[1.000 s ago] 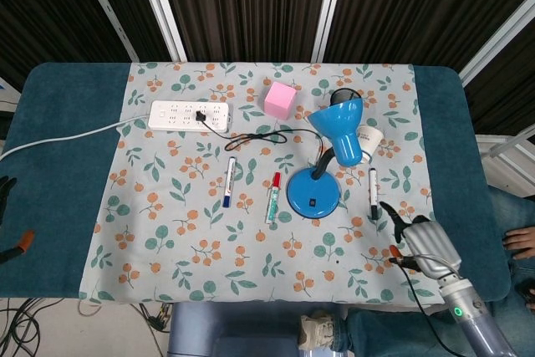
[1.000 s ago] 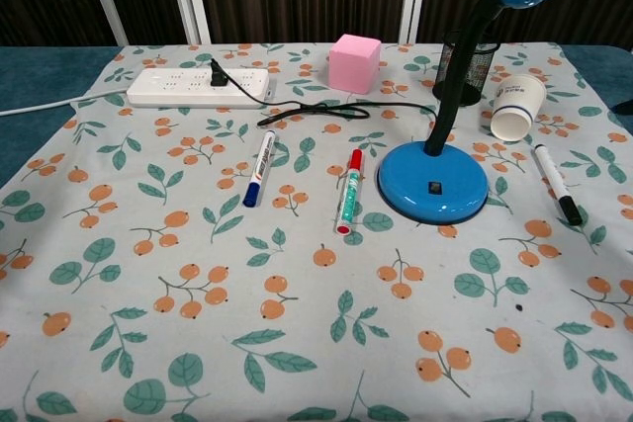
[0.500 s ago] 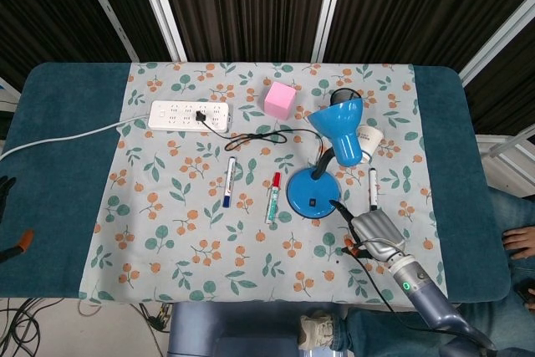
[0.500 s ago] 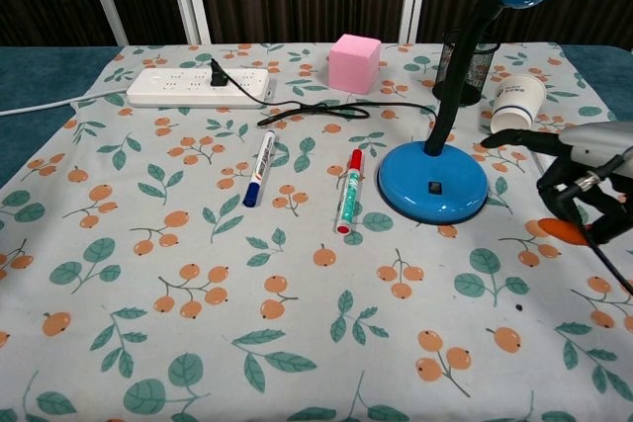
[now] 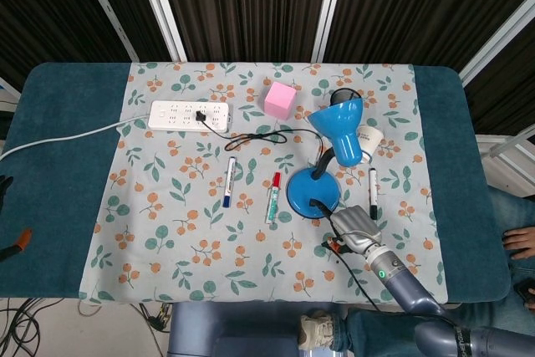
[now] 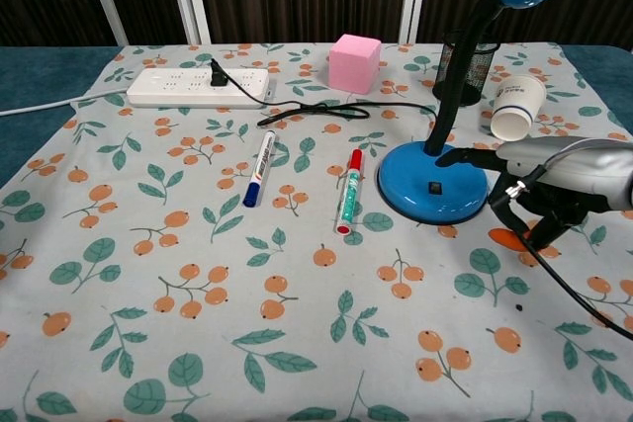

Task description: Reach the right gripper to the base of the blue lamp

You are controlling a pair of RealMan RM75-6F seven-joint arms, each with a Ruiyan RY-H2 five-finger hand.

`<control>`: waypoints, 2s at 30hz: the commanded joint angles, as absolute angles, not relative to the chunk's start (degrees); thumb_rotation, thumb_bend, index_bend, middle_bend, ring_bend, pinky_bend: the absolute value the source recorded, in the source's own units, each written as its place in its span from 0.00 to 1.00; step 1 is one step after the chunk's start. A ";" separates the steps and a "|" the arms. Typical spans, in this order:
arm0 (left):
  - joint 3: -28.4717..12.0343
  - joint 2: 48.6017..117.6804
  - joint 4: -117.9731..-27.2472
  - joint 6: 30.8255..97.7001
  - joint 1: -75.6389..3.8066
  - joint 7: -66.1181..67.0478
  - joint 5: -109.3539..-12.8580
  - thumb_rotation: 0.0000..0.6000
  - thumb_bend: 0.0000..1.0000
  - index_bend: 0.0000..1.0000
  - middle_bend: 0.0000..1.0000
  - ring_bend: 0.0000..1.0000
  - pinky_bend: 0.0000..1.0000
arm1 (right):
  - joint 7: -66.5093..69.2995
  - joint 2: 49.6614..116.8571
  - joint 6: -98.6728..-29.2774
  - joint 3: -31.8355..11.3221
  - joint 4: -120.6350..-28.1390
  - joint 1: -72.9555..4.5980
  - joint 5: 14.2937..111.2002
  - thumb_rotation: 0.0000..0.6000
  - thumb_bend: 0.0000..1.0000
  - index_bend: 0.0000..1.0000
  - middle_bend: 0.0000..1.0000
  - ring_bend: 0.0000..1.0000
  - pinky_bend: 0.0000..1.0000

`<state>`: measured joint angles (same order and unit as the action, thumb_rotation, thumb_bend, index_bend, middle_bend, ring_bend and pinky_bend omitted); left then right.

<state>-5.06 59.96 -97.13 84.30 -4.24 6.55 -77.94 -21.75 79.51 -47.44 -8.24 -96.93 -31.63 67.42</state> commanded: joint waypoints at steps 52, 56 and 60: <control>-5.10 59.93 -96.96 84.42 -4.23 6.48 -77.80 1.00 0.28 0.07 0.05 0.00 0.07 | -28.17 81.12 -47.12 -4.87 -93.54 -39.58 52.84 1.00 0.47 0.00 0.73 0.83 0.99; -5.12 59.87 -96.97 84.55 -4.16 6.37 -77.82 1.00 0.28 0.07 0.05 0.00 0.07 | -27.39 79.70 -52.06 -5.51 -95.94 -38.07 55.30 1.00 0.47 0.00 0.65 0.75 1.00; -5.09 59.82 -96.98 84.56 -4.14 6.28 -77.89 1.00 0.28 0.07 0.05 0.00 0.07 | -26.06 75.94 -56.14 -5.00 -100.07 -35.78 58.57 1.00 0.46 0.00 0.47 0.56 1.00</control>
<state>-5.09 59.82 -96.98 84.56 -4.14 6.29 -77.89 -27.01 78.21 -54.24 -5.15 -97.71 -37.27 56.79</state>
